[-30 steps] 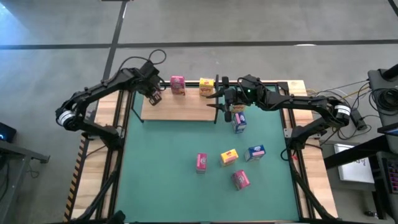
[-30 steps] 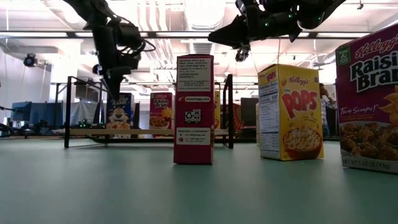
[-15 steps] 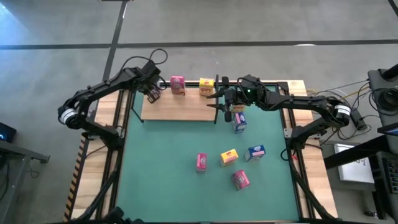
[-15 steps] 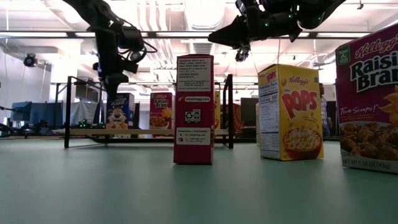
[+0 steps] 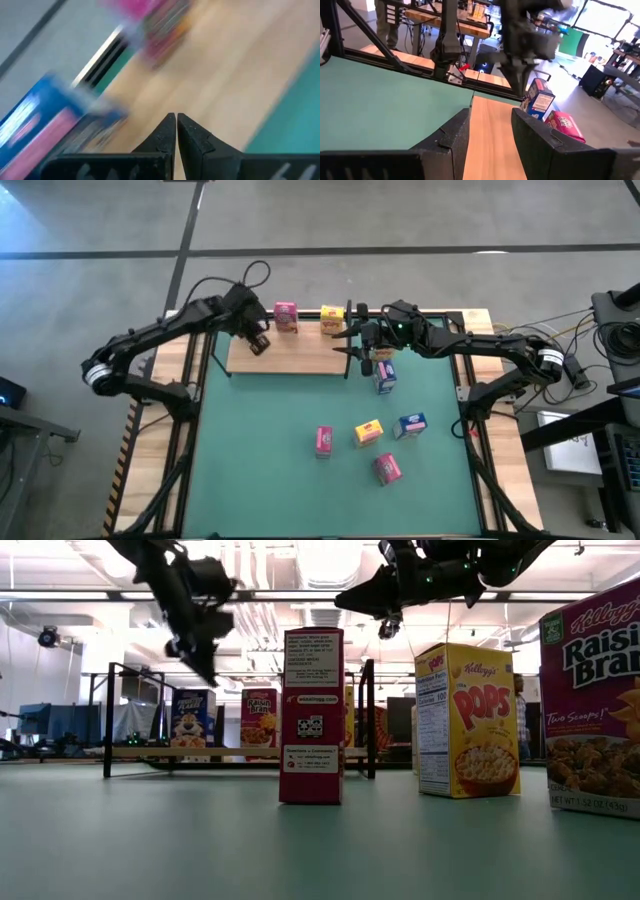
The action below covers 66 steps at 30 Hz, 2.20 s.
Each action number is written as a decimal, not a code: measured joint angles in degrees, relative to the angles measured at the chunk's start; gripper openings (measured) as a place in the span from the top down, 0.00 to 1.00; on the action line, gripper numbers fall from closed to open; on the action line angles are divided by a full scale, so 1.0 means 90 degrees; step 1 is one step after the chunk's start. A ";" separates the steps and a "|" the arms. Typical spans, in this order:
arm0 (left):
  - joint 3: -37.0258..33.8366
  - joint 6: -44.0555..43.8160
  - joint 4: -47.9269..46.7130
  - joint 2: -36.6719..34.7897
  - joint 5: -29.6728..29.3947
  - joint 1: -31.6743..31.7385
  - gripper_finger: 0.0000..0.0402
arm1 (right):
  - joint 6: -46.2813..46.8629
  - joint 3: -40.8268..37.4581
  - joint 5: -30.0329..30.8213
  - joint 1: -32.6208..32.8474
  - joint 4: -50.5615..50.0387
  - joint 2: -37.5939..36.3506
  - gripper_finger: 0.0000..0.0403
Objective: Stack cereal on shelf
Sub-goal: Put the bottom yellow cereal box on the shelf
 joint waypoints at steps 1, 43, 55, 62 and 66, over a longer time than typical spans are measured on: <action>-0.0135 -0.0002 0.0274 -0.0160 0.0183 -0.0156 1.00 | 0.0072 0.0000 -0.0002 0.0000 0.0000 0.0000 0.66; -0.3491 -0.0661 0.4863 -0.3572 0.0966 -0.3593 1.00 | 0.8964 0.3099 0.2665 0.2798 -0.9231 0.0177 0.66; -0.3497 -0.0782 0.4800 -0.3574 0.1168 -0.3683 1.00 | 0.6887 0.3219 0.2105 0.3597 -0.9009 0.0970 0.46; -0.3508 -0.0821 0.4801 -0.3577 0.1169 -0.4063 1.00 | 0.5708 0.4034 0.2050 0.4159 -0.9462 0.1927 0.40; -0.3510 -0.0821 0.4817 -0.3577 0.1170 -0.4275 1.00 | 0.5017 0.4834 0.2688 0.4375 -1.0512 0.2506 0.42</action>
